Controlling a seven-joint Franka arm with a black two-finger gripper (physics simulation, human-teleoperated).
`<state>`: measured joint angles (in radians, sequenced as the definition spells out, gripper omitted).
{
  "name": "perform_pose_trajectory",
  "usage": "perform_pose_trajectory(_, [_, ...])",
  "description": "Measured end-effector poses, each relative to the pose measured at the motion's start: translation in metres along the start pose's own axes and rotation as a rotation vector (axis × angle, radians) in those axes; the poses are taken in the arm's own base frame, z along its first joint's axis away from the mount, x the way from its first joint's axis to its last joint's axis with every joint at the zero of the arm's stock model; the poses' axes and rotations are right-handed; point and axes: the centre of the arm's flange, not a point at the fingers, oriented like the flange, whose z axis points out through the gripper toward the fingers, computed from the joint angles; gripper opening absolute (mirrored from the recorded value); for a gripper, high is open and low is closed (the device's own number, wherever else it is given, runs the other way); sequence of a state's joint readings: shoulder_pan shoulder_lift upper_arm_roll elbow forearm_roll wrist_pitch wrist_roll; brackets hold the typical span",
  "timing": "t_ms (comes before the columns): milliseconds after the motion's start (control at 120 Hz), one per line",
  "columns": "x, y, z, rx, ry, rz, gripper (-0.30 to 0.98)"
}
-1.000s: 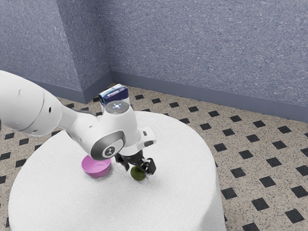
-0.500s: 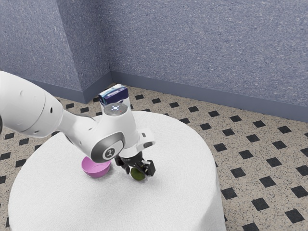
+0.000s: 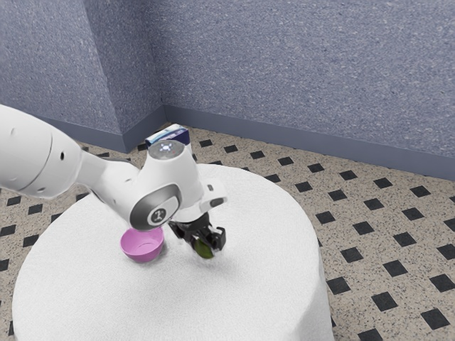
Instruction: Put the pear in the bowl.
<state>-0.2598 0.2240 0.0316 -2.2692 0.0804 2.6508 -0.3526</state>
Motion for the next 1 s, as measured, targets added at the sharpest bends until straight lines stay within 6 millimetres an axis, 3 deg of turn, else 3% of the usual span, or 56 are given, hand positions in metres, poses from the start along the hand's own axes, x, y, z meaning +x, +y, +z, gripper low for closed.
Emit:
perform_pose_trajectory(100, [0.003,-0.002,-0.024,0.004,0.010,-0.007,0.21])
perform_pose_trajectory(158, [0.002,-0.018,-0.035,0.020,0.003,-0.034,0.18])
perform_pose_trajectory(333, [0.005,-0.102,-0.059,0.105,-0.049,-0.163,0.12])
perform_pose_trajectory(433, [0.001,-0.152,-0.057,0.151,-0.103,-0.247,0.10])
perform_pose_trajectory(508, [-0.003,-0.174,-0.053,0.177,-0.135,-0.281,0.08])
perform_pose_trajectory(575, [-0.005,-0.175,-0.051,0.192,-0.149,-0.273,0.14])
perform_pose_trajectory(717, [-0.006,-0.153,-0.049,0.189,-0.165,-0.217,0.41])
perform_pose_trajectory(892, [-0.006,-0.153,-0.049,0.182,-0.175,-0.197,0.57])
perform_pose_trajectory(942, [0.010,-0.154,-0.072,0.180,-0.133,-0.184,0.59])
perform_pose_trajectory(1000, [0.059,-0.151,-0.146,0.181,-0.044,-0.173,0.61])
